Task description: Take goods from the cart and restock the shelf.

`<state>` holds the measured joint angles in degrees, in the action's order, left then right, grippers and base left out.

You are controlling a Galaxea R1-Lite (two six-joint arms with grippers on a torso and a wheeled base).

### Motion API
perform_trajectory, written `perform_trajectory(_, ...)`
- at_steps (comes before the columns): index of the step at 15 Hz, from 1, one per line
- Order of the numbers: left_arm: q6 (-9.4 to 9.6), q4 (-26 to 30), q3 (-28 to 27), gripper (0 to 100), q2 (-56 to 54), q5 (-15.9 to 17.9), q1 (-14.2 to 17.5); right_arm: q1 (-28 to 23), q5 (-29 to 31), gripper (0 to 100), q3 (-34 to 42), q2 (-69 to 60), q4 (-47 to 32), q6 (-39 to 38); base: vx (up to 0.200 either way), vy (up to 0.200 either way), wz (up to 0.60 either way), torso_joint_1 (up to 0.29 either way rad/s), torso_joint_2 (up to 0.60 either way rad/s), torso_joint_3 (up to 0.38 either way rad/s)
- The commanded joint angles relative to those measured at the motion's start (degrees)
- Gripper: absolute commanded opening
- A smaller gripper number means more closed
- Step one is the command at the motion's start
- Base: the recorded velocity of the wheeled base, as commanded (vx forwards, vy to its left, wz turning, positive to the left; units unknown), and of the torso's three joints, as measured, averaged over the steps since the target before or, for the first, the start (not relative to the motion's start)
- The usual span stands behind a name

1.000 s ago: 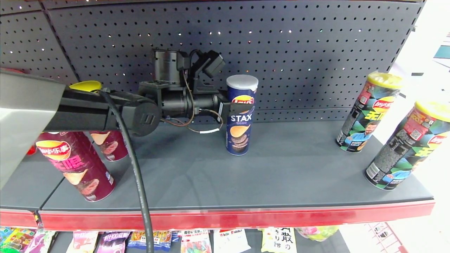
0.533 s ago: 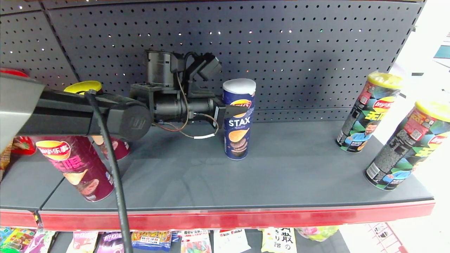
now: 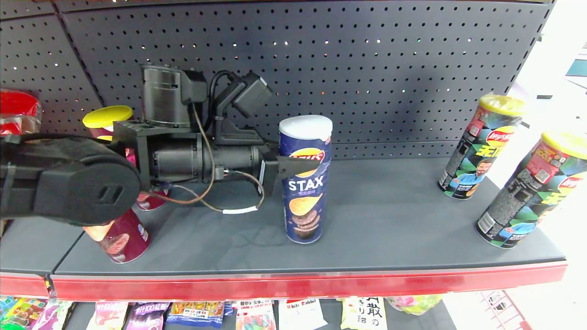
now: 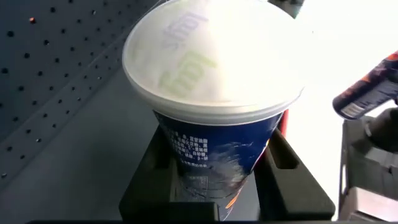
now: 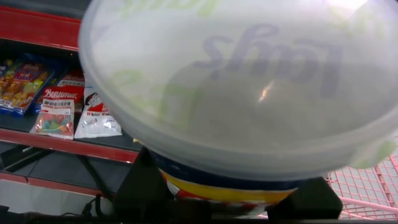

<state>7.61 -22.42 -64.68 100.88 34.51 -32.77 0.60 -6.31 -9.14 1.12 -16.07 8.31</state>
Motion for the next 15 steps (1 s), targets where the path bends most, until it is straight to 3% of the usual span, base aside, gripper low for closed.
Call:
perform_trajectory(1,0.3,-3.86,5.53,0,-2.97,-0.5,-1.77,0.02,-0.01,0,0.0,0.02,-0.02,0.04,0.0,0.0,0.0,0.0,0.0,0.0)
perform_trajectory(3,0.3,-10.1,9.22,0,-2.35,-1.11,-2.12,0.02,-0.01,0,0.0,0.02,-0.02,0.04,0.0,0.0,0.0,0.0,0.0,0.0)
perform_trajectory(11,1.62,-10.89,11.69,0,-2.44,-1.82,-2.39,0.02,-0.01,0,0.0,0.02,-0.02,0.04,0.0,0.0,0.0,0.0,0.0,0.0)
perform_trajectory(15,1.01,-10.72,12.92,0,-3.58,-1.82,-3.18,0.02,-0.01,0,0.0,0.11,-0.02,0.04,0.0,0.0,0.0,0.0,0.0,0.0)
